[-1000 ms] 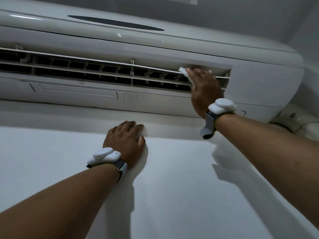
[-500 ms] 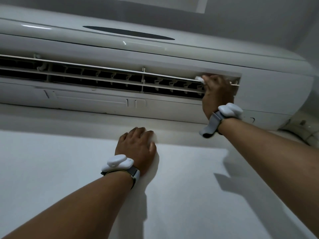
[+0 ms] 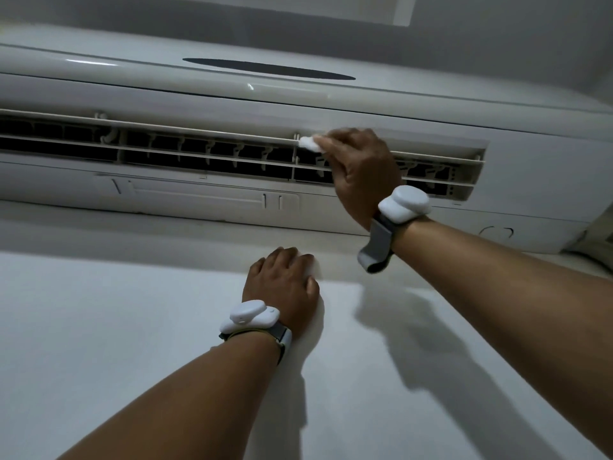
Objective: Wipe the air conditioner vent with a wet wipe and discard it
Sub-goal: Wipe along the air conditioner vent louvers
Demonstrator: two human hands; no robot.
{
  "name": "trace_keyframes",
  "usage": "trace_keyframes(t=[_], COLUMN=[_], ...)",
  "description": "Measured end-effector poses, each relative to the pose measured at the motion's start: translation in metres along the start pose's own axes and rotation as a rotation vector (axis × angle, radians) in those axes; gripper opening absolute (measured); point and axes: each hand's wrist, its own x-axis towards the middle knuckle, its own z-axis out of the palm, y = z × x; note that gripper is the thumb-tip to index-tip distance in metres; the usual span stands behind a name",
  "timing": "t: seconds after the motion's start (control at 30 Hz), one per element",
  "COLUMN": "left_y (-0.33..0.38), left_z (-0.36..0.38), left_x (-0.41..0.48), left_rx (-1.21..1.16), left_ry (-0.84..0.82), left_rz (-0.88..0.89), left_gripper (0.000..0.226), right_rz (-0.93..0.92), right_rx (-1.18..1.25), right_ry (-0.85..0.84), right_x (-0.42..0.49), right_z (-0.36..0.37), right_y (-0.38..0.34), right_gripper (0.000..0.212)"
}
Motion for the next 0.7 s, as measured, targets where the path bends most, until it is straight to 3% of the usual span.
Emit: trace_keyframes(t=[0.1,0.3,0.5,0.7], left_y=[0.000,0.000,0.000,0.001], left_z=[0.000,0.000,0.002,0.003], left_x=[0.000,0.000,0.001,0.001], left_rx=[-0.004,-0.002,0.004,0.029], left_ry=[0.013,0.022,0.030,0.004], left_rz=[-0.005,0.000,0.001,0.005], left_gripper=[0.040,0.042,0.038,0.039], right_rz=[-0.141,0.172,0.168,0.150], right_rx=[-0.024,-0.166,-0.157,-0.193], right_ry=[-0.021,-0.388,-0.462,-0.404], right_x=[-0.008,-0.004,-0.001,-0.022], right_z=[0.007,0.025,0.032,0.016], right_y=[-0.012,-0.011,-0.013,0.017], right_gripper=[0.026,0.035,0.041,0.048])
